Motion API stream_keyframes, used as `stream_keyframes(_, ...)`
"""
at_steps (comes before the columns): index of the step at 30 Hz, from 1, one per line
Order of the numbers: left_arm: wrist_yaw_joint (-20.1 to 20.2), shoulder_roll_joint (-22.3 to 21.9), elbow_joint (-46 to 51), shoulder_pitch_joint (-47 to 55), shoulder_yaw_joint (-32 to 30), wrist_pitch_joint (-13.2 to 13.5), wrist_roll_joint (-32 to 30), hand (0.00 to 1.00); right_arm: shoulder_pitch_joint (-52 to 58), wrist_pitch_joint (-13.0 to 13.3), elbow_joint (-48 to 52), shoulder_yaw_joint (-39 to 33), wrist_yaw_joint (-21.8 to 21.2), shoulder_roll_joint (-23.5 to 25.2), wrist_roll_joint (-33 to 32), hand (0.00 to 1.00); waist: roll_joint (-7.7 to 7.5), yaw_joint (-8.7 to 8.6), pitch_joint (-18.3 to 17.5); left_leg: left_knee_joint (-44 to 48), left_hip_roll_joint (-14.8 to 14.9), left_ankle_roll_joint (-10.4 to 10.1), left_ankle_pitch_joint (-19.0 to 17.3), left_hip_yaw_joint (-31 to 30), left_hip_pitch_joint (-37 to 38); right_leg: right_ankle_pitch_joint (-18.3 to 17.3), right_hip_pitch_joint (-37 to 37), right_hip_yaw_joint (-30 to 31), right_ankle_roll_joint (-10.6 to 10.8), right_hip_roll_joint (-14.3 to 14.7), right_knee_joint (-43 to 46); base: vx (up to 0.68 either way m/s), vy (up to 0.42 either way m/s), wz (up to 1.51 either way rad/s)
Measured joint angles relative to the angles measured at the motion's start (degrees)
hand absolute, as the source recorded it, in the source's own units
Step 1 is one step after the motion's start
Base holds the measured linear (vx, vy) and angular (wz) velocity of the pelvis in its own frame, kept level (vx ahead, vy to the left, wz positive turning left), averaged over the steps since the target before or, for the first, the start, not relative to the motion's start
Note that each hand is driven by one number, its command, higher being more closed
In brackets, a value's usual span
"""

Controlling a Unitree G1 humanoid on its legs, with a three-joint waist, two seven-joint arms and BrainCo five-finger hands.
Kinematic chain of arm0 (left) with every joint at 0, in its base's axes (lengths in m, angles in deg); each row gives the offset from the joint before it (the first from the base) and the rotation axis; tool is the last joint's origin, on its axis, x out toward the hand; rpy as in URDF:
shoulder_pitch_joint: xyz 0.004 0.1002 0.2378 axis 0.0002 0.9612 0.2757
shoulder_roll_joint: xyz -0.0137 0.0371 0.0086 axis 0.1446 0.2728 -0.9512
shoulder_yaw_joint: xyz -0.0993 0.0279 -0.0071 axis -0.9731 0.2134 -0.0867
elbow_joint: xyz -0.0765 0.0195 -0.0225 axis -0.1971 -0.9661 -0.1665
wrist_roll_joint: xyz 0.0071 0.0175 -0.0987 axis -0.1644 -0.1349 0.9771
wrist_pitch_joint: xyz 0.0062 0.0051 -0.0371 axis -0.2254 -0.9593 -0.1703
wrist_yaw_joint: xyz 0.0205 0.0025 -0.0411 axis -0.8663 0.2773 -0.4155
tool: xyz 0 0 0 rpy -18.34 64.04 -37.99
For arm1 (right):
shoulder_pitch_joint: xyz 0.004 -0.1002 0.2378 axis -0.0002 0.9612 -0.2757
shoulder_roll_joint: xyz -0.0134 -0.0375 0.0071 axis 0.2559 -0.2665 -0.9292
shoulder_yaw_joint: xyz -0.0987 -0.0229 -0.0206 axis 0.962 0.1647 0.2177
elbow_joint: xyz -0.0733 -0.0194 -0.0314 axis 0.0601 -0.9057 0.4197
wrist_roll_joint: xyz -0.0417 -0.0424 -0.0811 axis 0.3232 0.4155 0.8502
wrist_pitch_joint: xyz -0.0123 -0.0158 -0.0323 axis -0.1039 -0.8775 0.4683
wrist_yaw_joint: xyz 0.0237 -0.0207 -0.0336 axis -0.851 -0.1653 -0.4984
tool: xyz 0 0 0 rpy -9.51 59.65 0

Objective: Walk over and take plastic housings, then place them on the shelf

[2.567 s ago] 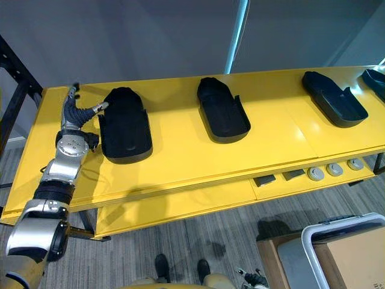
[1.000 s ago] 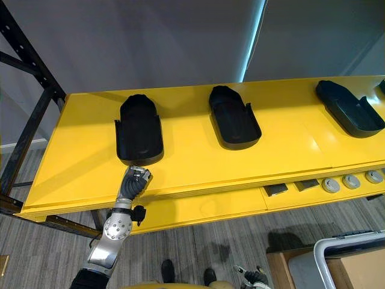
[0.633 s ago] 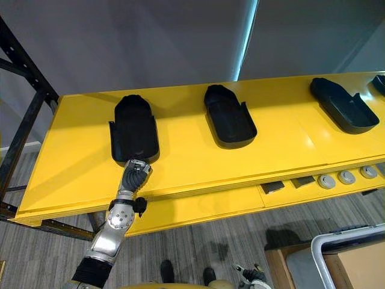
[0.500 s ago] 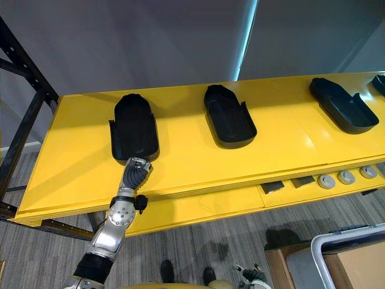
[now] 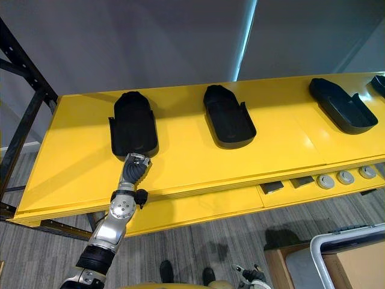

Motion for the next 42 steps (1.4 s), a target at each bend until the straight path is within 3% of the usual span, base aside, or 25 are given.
stream_keyframes(4,0.0,0.3,4.7,0.1,0.1,0.0,1.1,1.0,0.1,0.0,-0.1,0.0,0.0,0.0,0.0,0.0,-0.09,0.09,0.0,0.0,-0.1,0.0,0.0,-0.8,0.0,0.0,0.6,-0.8,0.0,-0.1,-0.3,0.01,-0.002,0.12)
stream_keyframes(6,0.0,1.0,14.3,0.6,-0.1,0.3,1.1,1.0,0.1,0.2,-0.5,0.0,-0.1,-0.1,0.0,0.0,-0.22,0.38,-0.1,0.0,-0.1,0.0,0.0,-1.0,-0.3,0.0,0.6,-0.9,0.0,-0.1,-0.2,0.02,-0.007,0.06)
stream_keyframes(9,-0.4,1.6,27.7,1.8,-2.9,3.4,1.1,1.0,0.1,0.5,-0.6,-0.1,0.0,-0.3,0.0,0.0,-0.25,0.36,-0.1,0.0,-0.1,0.0,0.0,-1.6,-0.4,0.0,0.6,-1.0,0.0,0.0,-0.1,0.01,-0.002,0.01)
stream_keyframes(11,-2.2,1.0,36.6,3.5,-9.9,6.9,1.3,1.0,0.2,0.7,-1.2,-0.1,0.0,-0.8,0.0,0.0,-0.25,0.65,-0.1,0.0,-0.1,0.0,0.0,-1.9,-0.4,0.0,0.7,-1.0,-0.1,0.0,0.0,0.0,-0.003,0.02)
stream_keyframes(13,-4.0,0.3,38.9,4.7,-15.2,8.3,2.7,1.0,0.2,0.8,-1.6,-0.7,0.0,-0.9,0.0,0.0,-0.25,0.95,-0.1,0.0,-0.1,0.0,0.0,-2.3,-0.4,-0.2,0.7,-1.2,-0.3,0.1,0.1,0.0,-0.011,0.12)
stream_keyframes(17,-10.9,-4.4,39.1,9.6,-30.1,10.2,10.3,1.0,0.8,0.9,-2.3,-2.2,0.1,-0.9,0.0,0.0,-0.39,2.48,-0.2,0.0,-0.1,0.0,0.1,-3.9,-0.4,-0.8,1.1,-2.6,-0.8,0.2,0.9,-0.01,-0.015,0.21)
stream_keyframes(19,-13.0,-5.8,37.7,12.5,-33.4,10.4,12.4,1.0,1.2,1.0,-2.3,-2.6,0.2,-0.9,0.0,0.0,-0.42,3.41,-0.2,0.0,-0.3,-0.1,0.2,-4.8,-0.3,-1.0,1.5,-3.6,-1.0,0.2,1.0,-0.01,-0.01,0.22)
stream_keyframes(23,-14.1,-7.2,30.7,19.9,-35.0,9.5,15.0,1.0,1.2,0.9,-2.2,-2.6,0.5,-0.5,0.0,0.0,-0.83,4.12,-0.3,0.0,-0.5,-0.4,0.2,-6.3,-0.2,-2.1,1.7,-5.4,-1.1,0.0,2.5,-0.02,-0.012,0.27)
stream_keyframes(24,-13.7,-8.1,26.6,22.4,-34.8,8.4,15.3,1.0,1.3,0.9,-1.8,-2.4,1.0,-0.4,0.0,0.0,-1.01,4.98,-0.3,0.0,-0.4,-0.2,0.0,-6.2,-0.2,-2.1,1.7,-5.4,-1.0,0.0,2.6,-0.02,-0.001,0.04)
stream_keyframes(26,-12.4,-8.5,21.8,24.3,-34.7,6.4,15.2,1.0,1.4,0.6,-0.3,-2.2,1.3,0.0,0.0,0.0,-1.15,5.0,-0.3,0.0,-0.4,-0.1,-0.1,-5.5,-0.3,-2.1,1.7,-5.7,-1.0,0.0,2.7,-0.01,0.001,0.02)
stream_keyframes(27,-10.7,-8.7,16.8,25.5,-34.6,4.8,15.2,0.0,1.4,0.4,0.9,-2.1,1.3,0.4,0.0,0.0,-1.27,5.02,-0.3,0.0,-0.2,0.0,-0.1,-4.5,-0.3,-2.2,1.7,-5.6,-1.0,-0.1,2.7,-0.04,0.005,-0.06)
stream_keyframes(31,-3.8,-8.6,-4.3,25.2,-33.5,0.8,15.7,0.0,1.5,-0.1,5.2,-1.9,1.2,1.8,0.0,0.0,-1.82,4.94,-0.2,0.0,-0.3,0.1,-0.2,-3.3,0.6,-3.1,1.7,-5.8,-0.3,-0.4,3.8,0.0,0.003,-0.04)
stream_keyframes(35,0.3,-7.7,-24.1,22.5,-29.9,-0.4,15.6,0.0,1.5,-0.9,4.4,-2.2,1.2,1.4,0.0,0.0,-1.59,4.73,0.0,0.0,-1.1,0.2,-0.3,-3.7,0.9,-4.0,2.0,-6.3,0.2,-1.2,4.1,0.05,0.023,0.07)
stream_keyframes(42,2.9,-5.2,-33.9,20.2,-27.1,-0.9,12.6,0.0,-0.2,-0.9,1.6,-2.3,1.3,0.8,0.0,0.0,-1.01,4.52,0.8,0.0,-2.2,0.8,-1.0,-4.0,1.3,-5.1,2.3,-6.6,0.5,-2.2,4.6,0.07,0.02,0.03)
